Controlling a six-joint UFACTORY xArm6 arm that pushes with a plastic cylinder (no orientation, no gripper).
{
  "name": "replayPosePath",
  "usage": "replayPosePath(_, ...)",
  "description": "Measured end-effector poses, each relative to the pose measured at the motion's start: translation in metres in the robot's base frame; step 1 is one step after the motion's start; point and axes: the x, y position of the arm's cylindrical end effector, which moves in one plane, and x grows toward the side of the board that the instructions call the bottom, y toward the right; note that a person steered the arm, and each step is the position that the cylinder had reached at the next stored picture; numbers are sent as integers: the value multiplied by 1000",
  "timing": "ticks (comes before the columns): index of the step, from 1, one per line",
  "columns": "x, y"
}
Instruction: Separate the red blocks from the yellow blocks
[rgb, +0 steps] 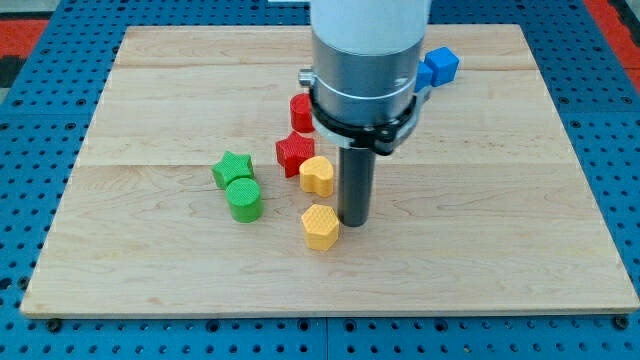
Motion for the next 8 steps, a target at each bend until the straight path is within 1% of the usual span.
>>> replayPosePath(1,33,33)
replayPosePath(2,65,13)
replayPosePath(3,35,-6)
replayPosePath(4,14,-3)
replayPosePath(5,73,7)
replayPosePath(6,57,-54)
replayPosePath(7,11,-46)
replayPosePath(8,-2,-55)
